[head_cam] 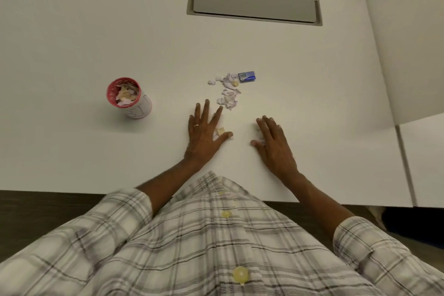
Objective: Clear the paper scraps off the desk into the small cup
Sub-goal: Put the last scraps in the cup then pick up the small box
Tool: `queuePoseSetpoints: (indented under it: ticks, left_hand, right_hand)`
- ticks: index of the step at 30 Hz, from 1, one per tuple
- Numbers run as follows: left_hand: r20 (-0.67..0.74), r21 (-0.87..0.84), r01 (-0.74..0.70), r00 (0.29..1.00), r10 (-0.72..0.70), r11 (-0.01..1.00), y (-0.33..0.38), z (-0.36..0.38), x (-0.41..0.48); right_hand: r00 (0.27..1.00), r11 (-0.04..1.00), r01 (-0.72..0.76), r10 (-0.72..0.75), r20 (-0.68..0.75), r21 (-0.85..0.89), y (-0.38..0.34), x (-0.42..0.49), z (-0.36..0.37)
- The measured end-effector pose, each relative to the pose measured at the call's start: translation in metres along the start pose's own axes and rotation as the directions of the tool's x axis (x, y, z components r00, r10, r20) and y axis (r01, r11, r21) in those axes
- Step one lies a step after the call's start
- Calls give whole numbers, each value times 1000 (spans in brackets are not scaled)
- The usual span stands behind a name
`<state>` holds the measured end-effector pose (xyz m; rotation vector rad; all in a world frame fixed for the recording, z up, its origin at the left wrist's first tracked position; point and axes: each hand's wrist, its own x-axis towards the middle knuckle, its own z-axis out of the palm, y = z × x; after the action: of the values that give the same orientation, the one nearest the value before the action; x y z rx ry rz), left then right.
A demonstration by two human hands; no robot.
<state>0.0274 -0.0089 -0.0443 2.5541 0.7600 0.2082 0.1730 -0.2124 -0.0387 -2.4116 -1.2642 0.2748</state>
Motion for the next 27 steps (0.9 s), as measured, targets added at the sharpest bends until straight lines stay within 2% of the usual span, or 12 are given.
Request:
queuePoseSetpoints:
  ticks: [3,6,9,12,13,15,17,19,21,24,27]
  left_hand:
    - [-4,-19,0,1000,0,1000,0,4,-5]
    - [-122,-192,-75,991,52,979,-2,6,-8]
    - [-172,-334,-67,985,9,940,-9,1,-9]
    - [-138,-430,-22,990,-41,903,-17,-13,-7]
    - [-125,-399,-25,992,-28,917,-21,-18,-6]
    - [-115,-223,-72,992,47,972,-27,-30,-3]
    - [-94,-40,-122,989,118,992,-32,-45,-2]
    - [-36,56,-157,987,160,986,-37,-61,-2]
    - [56,83,-161,986,156,983,-42,-70,1]
    - [227,43,-112,969,99,993,-44,-75,6]
    - [265,75,-165,954,140,983,-44,-72,10]
  right_hand:
    - [999,1000,5,-4,-38,19,-21,10,12]
    - [997,998,33,-29,-67,51,-27,11,9]
    - [991,993,117,-116,-74,18,-21,11,-3]
    - [968,968,243,-238,83,-58,-6,8,-17]
    - [954,961,265,-249,169,-78,-1,5,-21]
    - [921,945,302,-255,296,-127,9,-2,-28]
    - [895,922,356,-287,342,-156,16,-9,-33]
    - [881,903,399,-328,340,-162,18,-15,-36]
    - [888,906,385,-313,336,-174,19,-19,-35]
    - [913,943,287,-216,346,-169,13,-26,-31]
    - [933,958,236,-177,312,-163,7,-32,-26]
